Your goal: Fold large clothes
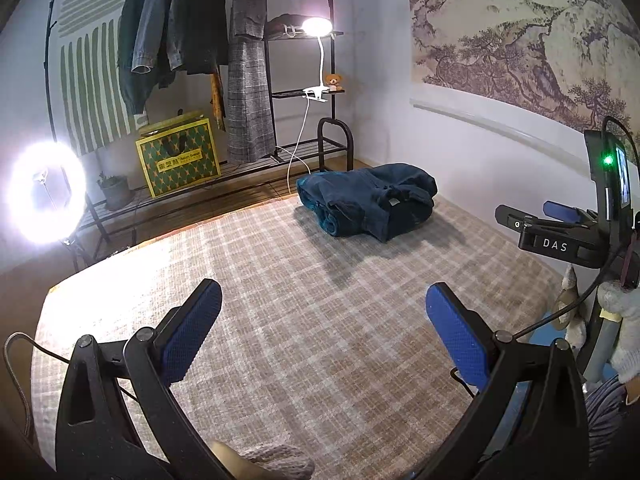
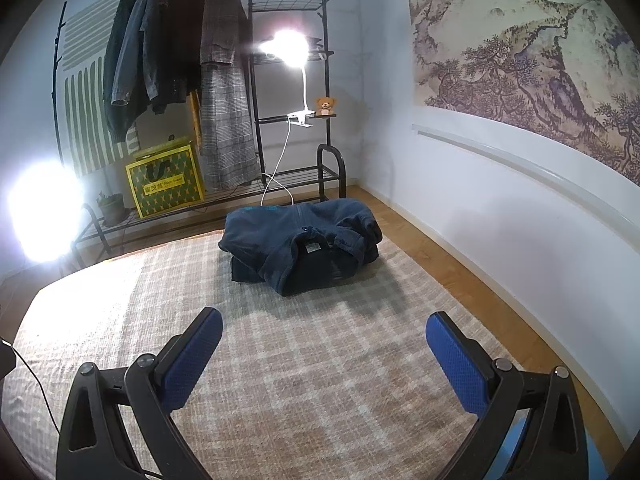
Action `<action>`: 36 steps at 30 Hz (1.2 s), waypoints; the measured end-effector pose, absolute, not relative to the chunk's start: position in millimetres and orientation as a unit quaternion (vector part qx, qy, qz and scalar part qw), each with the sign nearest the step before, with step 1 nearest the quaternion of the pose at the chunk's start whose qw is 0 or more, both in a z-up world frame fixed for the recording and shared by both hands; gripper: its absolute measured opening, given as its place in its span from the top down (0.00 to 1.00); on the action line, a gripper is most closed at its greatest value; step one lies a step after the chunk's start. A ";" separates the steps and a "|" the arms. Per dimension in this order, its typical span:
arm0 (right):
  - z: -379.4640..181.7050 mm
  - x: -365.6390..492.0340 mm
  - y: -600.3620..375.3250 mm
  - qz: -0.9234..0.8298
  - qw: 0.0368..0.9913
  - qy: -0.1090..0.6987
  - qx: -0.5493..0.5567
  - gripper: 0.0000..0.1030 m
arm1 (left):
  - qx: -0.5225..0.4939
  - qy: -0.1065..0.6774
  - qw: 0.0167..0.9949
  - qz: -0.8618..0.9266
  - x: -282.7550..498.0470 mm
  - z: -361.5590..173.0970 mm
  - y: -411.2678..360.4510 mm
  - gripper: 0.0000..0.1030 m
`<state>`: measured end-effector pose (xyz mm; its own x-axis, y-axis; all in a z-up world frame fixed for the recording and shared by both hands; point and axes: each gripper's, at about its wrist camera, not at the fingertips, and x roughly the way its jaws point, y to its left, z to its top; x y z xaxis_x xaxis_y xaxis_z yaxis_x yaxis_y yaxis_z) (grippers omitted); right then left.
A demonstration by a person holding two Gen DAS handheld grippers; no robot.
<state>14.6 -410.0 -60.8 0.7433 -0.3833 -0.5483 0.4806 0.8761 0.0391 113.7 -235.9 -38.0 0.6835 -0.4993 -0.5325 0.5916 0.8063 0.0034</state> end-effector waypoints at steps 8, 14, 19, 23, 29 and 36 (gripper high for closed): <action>-63.2 16.1 -409.6 -0.230 0.929 0.275 0.092 0.00 | 0.087 0.264 0.913 -0.299 114.8 -37.8 -236.1 0.00; -64.0 16.8 -410.4 -0.228 0.929 0.276 0.093 0.00 | 0.084 0.267 0.911 -0.302 108.9 -38.8 -235.6 0.00; -63.7 16.2 -409.5 -0.229 0.929 0.276 0.092 0.00 | 0.083 0.272 0.908 -0.308 110.0 -39.8 -235.7 0.00; -63.8 16.1 -408.6 -0.229 0.929 0.276 0.092 0.00 | 0.084 0.274 0.907 -0.308 110.3 -39.7 -235.5 0.00; -63.6 15.3 -407.2 -0.230 0.928 0.276 0.094 0.00 | 0.079 0.278 0.906 -0.309 112.6 -39.8 -232.7 0.00; -66.0 17.3 -405.0 -0.226 0.929 0.278 0.093 0.00 | 0.081 0.277 0.908 -0.304 111.2 -40.7 -231.2 0.00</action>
<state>17.3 -405.0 -66.0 0.7437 -0.3677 -0.5583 0.4710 0.8809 0.0472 111.2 -231.2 -40.7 0.6615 -0.5076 -0.5520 0.5975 0.8016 -0.0211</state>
